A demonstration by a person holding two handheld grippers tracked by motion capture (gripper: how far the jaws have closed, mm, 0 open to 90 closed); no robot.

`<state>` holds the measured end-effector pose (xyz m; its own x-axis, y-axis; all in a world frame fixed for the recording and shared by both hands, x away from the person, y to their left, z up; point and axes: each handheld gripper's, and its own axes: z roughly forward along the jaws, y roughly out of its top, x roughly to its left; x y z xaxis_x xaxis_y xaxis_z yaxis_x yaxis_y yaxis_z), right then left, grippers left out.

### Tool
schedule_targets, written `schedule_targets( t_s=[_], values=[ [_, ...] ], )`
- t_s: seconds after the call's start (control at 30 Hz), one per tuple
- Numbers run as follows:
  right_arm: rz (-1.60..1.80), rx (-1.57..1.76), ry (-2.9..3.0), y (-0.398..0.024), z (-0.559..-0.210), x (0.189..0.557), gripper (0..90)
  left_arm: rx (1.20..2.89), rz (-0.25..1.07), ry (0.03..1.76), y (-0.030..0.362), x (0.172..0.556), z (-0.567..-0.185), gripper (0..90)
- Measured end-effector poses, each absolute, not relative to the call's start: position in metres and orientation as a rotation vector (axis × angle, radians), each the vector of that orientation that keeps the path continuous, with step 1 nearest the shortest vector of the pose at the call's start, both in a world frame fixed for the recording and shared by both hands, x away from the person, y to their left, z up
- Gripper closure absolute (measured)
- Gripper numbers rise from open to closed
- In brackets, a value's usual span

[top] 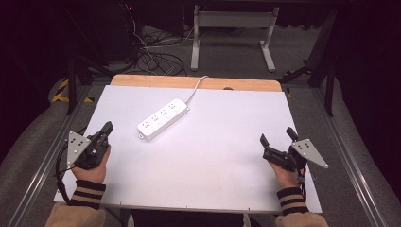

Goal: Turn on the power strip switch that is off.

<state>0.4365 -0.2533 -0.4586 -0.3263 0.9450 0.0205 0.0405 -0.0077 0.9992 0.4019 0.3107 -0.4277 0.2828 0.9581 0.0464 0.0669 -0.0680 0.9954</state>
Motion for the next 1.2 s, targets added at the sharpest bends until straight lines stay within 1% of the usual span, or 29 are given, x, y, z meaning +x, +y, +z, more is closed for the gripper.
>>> schedule_targets(
  t_s=[0.2, 0.37, 0.47, 0.5, 0.53, 0.63, 0.67, 0.8, 0.9, 0.93, 1.0, 1.03, 1.13, 1.2],
  values=[
    [1.430, 1.070, 1.489, -0.253, -0.460, 0.437, 2.9, 1.452, 1.021, 1.029, 0.311, 0.411, -0.413, 90.0],
    [1.434, 1.073, 1.502, -0.252, -0.461, 0.438, 3.0, 1.475, 1.034, 1.017, 0.304, 0.417, -0.398, 90.0],
    [1.433, 1.070, 1.504, -0.251, -0.460, 0.438, 3.3, 1.518, 1.043, 0.999, 0.293, 0.427, -0.379, 90.0],
    [1.434, 1.067, 1.504, -0.251, -0.460, 0.438, 3.3, 1.518, 1.043, 0.999, 0.293, 0.427, -0.379, 90.0],
    [1.433, 1.068, 1.503, -0.251, -0.460, 0.438, 3.3, 1.548, 1.055, 0.976, 0.286, 0.432, -0.368, 90.0],
    [1.435, 1.062, 1.508, -0.250, -0.459, 0.438, 3.4, 1.568, 1.066, 0.972, 0.278, 0.438, -0.358, 90.0],
    [1.432, 1.059, 1.511, -0.250, -0.459, 0.438, 3.4, 1.594, 1.077, 0.965, 0.270, 0.446, -0.348, 90.0],
    [1.438, 1.047, 1.519, -0.250, -0.459, 0.437, 3.8, 1.660, 1.079, 0.937, 0.251, 0.462, -0.331, 90.0],
    [1.443, 1.052, 1.511, -0.251, -0.457, 0.436, 3.8, 1.695, 1.071, 0.919, 0.239, 0.469, -0.325, 90.0],
    [1.445, 1.052, 1.514, -0.251, -0.457, 0.436, 3.9, 1.732, 1.051, 0.899, 0.227, 0.477, -0.320, 90.0],
    [1.446, 1.050, 1.517, -0.251, -0.457, 0.435, 4.1, 1.750, 1.044, 0.889, 0.221, 0.481, -0.318, 90.0],
    [1.447, 1.048, 1.517, -0.251, -0.456, 0.435, 4.2, 1.784, 1.028, 0.872, 0.208, 0.489, -0.314, 90.0],
    [1.453, 1.043, 1.516, -0.252, -0.455, 0.435, 4.6, 1.842, 1.004, 0.842, 0.189, 0.502, -0.312, 90.0],
    [1.453, 1.040, 1.518, -0.252, -0.455, 0.436, 4.6, 1.859, 0.997, 0.837, 0.184, 0.507, -0.312, 90.0]
  ],
)
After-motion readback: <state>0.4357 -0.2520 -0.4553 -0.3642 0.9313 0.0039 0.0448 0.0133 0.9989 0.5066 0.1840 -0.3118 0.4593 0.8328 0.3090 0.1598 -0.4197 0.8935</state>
